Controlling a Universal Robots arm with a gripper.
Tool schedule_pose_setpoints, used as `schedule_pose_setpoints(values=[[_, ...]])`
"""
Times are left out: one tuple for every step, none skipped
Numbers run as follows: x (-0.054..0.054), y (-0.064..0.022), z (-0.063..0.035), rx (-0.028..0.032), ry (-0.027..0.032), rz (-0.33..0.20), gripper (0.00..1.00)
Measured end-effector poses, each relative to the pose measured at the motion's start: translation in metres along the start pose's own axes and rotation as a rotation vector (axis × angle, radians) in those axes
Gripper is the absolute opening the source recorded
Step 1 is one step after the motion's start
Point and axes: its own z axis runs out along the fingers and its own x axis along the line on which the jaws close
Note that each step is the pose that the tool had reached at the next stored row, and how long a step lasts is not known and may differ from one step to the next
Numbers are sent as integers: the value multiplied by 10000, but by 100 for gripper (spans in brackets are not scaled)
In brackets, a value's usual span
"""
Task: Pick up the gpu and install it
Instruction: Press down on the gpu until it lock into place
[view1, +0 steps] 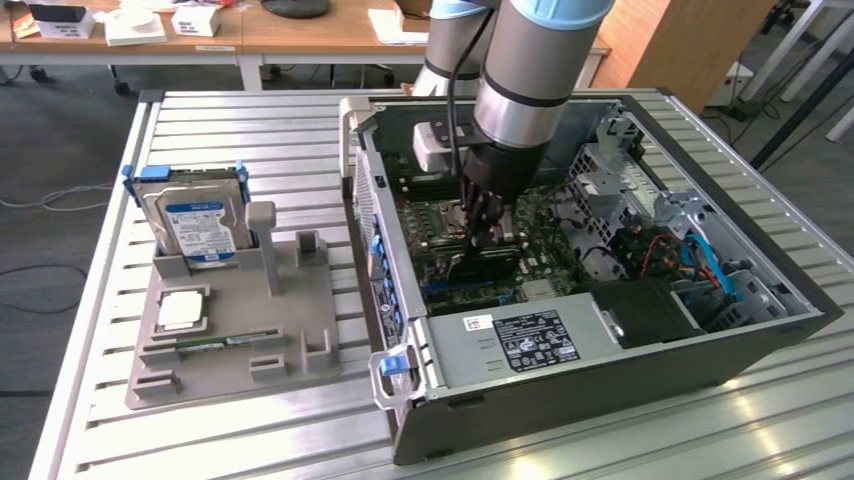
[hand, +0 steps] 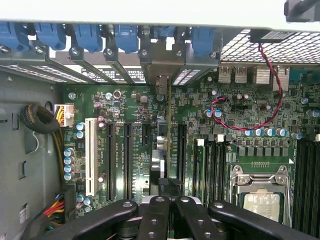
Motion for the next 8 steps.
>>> schedule_pose_setpoints(values=[[0, 2, 1, 0, 1, 0, 11], [0, 4, 2, -1, 2, 0, 11], [0, 5, 1, -1, 2, -1, 11], [0, 5, 2, -2, 2, -2, 11], [0, 5, 2, -1, 1, -1, 11], [0, 5, 2, -1, 1, 0, 11], [0, 6, 2, 0, 0, 0, 11], [0, 6, 2, -1, 1, 0, 11]])
